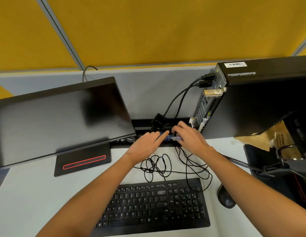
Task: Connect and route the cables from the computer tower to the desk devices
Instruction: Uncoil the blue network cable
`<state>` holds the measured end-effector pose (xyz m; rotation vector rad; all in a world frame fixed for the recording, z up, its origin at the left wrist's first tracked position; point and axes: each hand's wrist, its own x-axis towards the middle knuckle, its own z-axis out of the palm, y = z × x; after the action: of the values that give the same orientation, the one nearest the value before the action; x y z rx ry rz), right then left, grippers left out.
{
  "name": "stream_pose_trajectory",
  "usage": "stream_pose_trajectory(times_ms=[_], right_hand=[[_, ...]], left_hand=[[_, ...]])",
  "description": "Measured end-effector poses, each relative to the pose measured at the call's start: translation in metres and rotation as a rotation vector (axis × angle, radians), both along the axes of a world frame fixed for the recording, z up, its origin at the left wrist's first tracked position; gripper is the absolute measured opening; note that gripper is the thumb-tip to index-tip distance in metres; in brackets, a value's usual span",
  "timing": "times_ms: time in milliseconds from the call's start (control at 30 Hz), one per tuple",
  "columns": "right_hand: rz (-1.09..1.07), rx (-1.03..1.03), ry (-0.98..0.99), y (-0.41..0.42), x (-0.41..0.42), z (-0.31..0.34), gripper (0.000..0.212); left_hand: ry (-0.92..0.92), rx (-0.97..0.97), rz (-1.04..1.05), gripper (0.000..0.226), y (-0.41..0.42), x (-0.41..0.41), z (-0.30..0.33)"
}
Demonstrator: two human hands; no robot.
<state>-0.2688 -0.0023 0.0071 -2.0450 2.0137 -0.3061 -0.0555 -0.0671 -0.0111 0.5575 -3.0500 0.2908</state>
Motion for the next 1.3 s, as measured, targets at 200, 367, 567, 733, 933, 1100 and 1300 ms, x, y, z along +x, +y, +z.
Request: stream_pose_trajectory(times_ms=[200,367,567,733,933,1100,1300], right_hand=[[0.088,0.163,0.177,-0.003,-0.034,0.014,0.019],[-0.037,0.105,-0.051,0.005,-0.050,0.016,0.029],[-0.419,0.220,-0.813,0.006,-0.028,0.026,0.019],[-0.569,-0.039,-1.581,-0.015,-0.020,0.034,0.018],[-0.605,-0.193,-1.495,-0.012,-0.007,0.029,0.031],[-0.651,-0.177,-1.567,-0.010,-0.009,0.027,0.031],[-0.602,-0.215,-1.802,-0.012,-0.009,0.034,0.024]], left_hand=[[-0.191,-0.063,0.140,0.076,-0.008,0.043,-0.016],[-0.239,0.017,0.209,0.078,-0.017,0.058,-0.026],[0.073,0.391,0.601,0.063,-0.008,0.032,-0.028],[0.677,0.635,0.633,0.044,0.035,-0.009,-0.015],[0.809,0.512,0.526,0.041,0.039,-0.040,0.010],[0.594,0.505,0.531,0.031,0.030,-0.011,-0.015],[0.407,0.549,0.740,0.032,0.022,0.026,-0.032]])
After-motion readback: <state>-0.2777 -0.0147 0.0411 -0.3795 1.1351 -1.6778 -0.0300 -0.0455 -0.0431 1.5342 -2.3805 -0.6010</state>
